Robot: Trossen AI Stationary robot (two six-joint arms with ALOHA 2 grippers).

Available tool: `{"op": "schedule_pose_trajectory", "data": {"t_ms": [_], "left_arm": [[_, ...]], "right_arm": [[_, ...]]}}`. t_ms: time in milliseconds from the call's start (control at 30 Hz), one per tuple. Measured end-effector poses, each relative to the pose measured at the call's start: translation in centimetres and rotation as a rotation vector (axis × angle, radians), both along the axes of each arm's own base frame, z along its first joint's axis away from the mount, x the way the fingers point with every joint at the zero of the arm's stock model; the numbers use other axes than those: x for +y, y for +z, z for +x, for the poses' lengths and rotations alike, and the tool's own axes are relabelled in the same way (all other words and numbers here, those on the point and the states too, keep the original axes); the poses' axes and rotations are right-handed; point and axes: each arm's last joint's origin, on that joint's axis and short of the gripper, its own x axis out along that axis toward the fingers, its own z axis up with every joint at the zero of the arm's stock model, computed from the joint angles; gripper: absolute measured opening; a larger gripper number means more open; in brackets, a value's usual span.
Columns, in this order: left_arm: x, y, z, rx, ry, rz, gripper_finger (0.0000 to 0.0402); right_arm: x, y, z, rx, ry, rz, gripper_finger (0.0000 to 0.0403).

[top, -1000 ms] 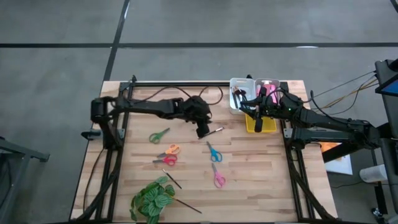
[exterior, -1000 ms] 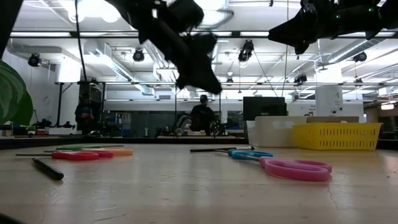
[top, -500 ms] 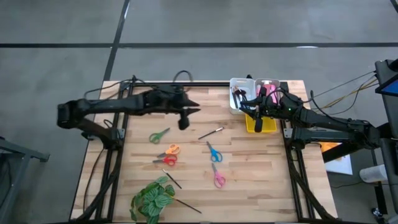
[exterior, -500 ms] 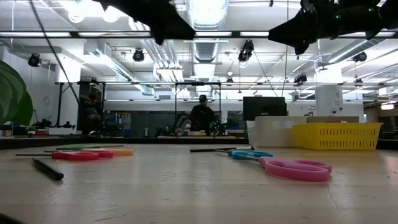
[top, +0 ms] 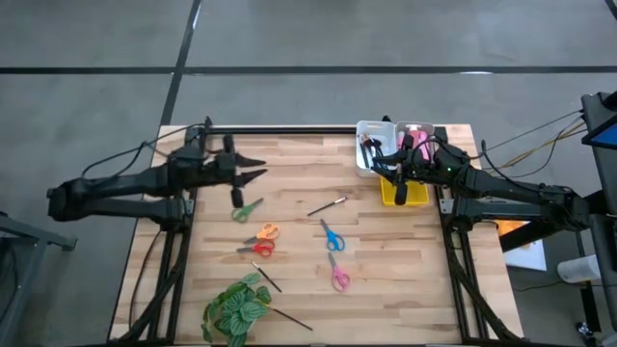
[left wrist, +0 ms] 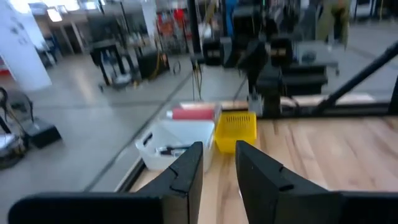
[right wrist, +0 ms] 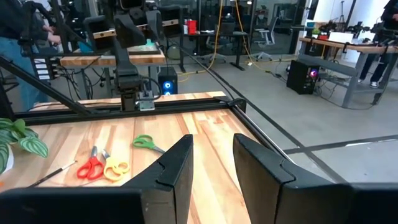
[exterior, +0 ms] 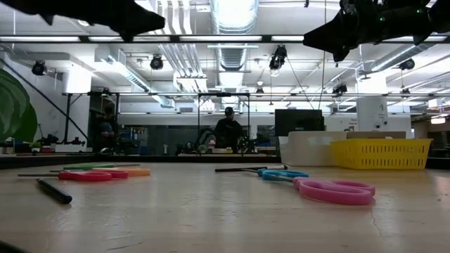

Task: Pick & Place Paint Supplies
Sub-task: Put the black paint brush into the white bin

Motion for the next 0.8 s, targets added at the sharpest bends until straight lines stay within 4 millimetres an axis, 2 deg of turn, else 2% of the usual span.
{"op": "schedule_pose_trajectory", "data": {"t_ms": [167,333,500,800], "left_arm": [[-0.5,-1.3,-2.3,-0.088,0.000,0.013,0.0097],[-0.9,-2.7,-3.7,-0.105,0.000,0.018,0.0097],[-1.0,-3.5,-4.3,-0.113,0.000,0.021,0.0097],[-1.0,-3.7,-4.5,-0.117,0.000,0.023,0.0097]], "right_arm": [[0.0,0.0,0.0,0.000,0.000,0.000,0.0113],[0.0,0.0,0.0,0.000,0.000,0.000,0.0113],[0.0,0.0,0.0,0.000,0.000,0.000,0.0113],[0.0,0.0,0.0,0.000,0.000,-0.001,0.0113]]}}
